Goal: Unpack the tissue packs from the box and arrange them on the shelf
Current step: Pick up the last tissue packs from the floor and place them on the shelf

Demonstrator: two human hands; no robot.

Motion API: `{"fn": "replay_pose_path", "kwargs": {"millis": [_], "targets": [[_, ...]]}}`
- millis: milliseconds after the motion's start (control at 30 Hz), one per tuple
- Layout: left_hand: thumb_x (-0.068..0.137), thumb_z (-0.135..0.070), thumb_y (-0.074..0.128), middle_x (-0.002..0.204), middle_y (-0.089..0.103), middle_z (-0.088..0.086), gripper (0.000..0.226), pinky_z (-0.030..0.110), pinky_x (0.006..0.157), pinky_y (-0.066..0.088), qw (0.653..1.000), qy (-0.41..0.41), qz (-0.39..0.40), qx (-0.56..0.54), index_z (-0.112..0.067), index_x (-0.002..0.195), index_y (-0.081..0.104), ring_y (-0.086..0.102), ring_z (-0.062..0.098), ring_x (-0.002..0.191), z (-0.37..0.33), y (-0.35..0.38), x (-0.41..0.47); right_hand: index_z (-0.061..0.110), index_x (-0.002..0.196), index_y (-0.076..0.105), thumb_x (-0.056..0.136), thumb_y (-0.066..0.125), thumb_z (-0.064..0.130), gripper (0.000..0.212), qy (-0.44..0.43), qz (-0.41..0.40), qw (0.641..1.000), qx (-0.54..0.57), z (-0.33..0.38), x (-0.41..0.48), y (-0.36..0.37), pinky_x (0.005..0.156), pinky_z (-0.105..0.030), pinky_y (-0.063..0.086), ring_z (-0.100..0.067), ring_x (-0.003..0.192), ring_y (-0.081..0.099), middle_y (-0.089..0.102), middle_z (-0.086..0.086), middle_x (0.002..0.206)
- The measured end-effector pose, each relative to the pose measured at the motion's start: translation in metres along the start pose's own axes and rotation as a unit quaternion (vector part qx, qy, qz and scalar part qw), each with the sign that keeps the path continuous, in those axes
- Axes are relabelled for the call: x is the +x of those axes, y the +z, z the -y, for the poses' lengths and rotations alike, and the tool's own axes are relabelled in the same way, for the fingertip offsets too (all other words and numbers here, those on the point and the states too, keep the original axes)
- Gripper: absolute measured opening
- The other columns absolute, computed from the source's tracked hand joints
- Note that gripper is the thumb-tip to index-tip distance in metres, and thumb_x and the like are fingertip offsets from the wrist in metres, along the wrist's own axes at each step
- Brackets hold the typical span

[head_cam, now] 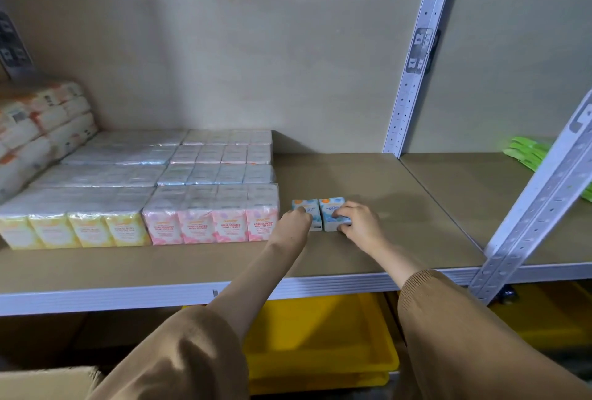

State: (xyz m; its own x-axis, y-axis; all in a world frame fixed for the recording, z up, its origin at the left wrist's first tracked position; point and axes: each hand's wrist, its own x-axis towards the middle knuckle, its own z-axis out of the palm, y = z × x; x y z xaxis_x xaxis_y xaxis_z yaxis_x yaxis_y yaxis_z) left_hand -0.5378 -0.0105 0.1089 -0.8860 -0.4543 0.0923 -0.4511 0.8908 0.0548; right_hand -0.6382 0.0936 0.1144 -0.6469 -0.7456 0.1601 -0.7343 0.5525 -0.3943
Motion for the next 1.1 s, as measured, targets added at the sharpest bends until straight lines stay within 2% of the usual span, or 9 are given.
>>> {"fn": "replay_pose_path", "kwargs": {"millis": [400, 567, 833, 967, 1000, 1033, 1100], "targets": [[0.093, 0.007, 0.04, 0.131, 0.053, 0.013, 0.039, 0.035, 0.095, 0.049, 1.0, 0.011, -0.022, 0.0, -0.004, 0.128, 0.053, 0.057, 0.03, 0.115, 0.0, -0.003, -0.004, 0.008, 0.118, 0.063, 0.086, 0.057, 0.005, 0.033, -0.005, 0.005, 1.0, -0.019, 0.004, -0.002, 0.002, 0.091, -0.025, 0.042, -0.025, 0.118, 0.054, 0.055, -0.004, 0.132], [0.092, 0.004, 0.041, 0.135, 0.05, 0.011, 0.04, 0.034, 0.095, 0.048, 0.998, 0.029, -0.054, -0.004, -0.006, 0.13, 0.049, 0.05, 0.028, 0.122, -0.006, -0.009, -0.018, 0.008, 0.123, 0.059, 0.087, 0.055, 0.008, 0.035, -0.012, -0.013, 1.0, -0.022, 0.01, -0.015, -0.004, 0.089, -0.026, 0.041, -0.023, 0.119, 0.051, 0.053, -0.004, 0.133], [0.094, -0.006, 0.041, 0.131, 0.054, 0.009, 0.036, 0.036, 0.091, 0.047, 0.996, 0.032, -0.07, -0.037, -0.006, 0.129, 0.052, 0.048, 0.026, 0.123, -0.02, -0.009, -0.07, 0.008, 0.122, 0.059, 0.09, 0.054, 0.014, 0.032, -0.052, -0.02, 0.998, -0.001, 0.018, -0.08, -0.01, 0.09, -0.028, 0.043, -0.023, 0.116, 0.053, 0.055, -0.004, 0.128], [0.093, -0.006, 0.045, 0.131, 0.055, 0.011, 0.035, 0.039, 0.092, 0.049, 0.995, 0.039, -0.052, -0.077, -0.003, 0.127, 0.054, 0.05, 0.027, 0.122, -0.031, 0.004, -0.106, 0.004, 0.116, 0.063, 0.088, 0.057, 0.01, 0.029, -0.066, -0.021, 0.996, 0.052, 0.02, -0.12, -0.005, 0.088, -0.028, 0.043, -0.025, 0.108, 0.057, 0.061, -0.008, 0.117], [0.09, -0.005, 0.051, 0.126, 0.059, 0.011, 0.034, 0.038, 0.088, 0.051, 0.993, 0.056, -0.065, -0.081, -0.003, 0.123, 0.057, 0.055, 0.028, 0.117, -0.033, 0.01, -0.117, 0.004, 0.114, 0.064, 0.088, 0.058, 0.01, 0.028, -0.066, -0.017, 0.996, 0.059, 0.02, -0.128, -0.002, 0.088, -0.027, 0.042, -0.024, 0.108, 0.058, 0.062, -0.009, 0.115], [0.082, -0.006, 0.063, 0.114, 0.066, 0.01, 0.032, 0.033, 0.078, 0.056, 0.991, 0.069, -0.078, -0.088, -0.004, 0.114, 0.065, 0.063, 0.027, 0.106, -0.034, 0.017, -0.126, 0.005, 0.114, 0.064, 0.087, 0.059, 0.011, 0.028, -0.068, -0.015, 0.995, 0.064, 0.02, -0.136, 0.002, 0.087, -0.026, 0.042, -0.023, 0.108, 0.058, 0.063, -0.008, 0.114], [0.052, -0.015, 0.086, 0.081, 0.075, -0.001, 0.033, 0.018, 0.051, 0.054, 0.99, 0.076, -0.054, -0.108, -0.014, 0.083, 0.076, 0.073, 0.017, 0.073, -0.035, 0.026, -0.143, 0.007, 0.115, 0.065, 0.087, 0.059, 0.013, 0.028, -0.07, -0.002, 0.995, 0.071, 0.018, -0.15, 0.012, 0.091, -0.024, 0.04, -0.02, 0.112, 0.057, 0.063, -0.006, 0.116]]}}
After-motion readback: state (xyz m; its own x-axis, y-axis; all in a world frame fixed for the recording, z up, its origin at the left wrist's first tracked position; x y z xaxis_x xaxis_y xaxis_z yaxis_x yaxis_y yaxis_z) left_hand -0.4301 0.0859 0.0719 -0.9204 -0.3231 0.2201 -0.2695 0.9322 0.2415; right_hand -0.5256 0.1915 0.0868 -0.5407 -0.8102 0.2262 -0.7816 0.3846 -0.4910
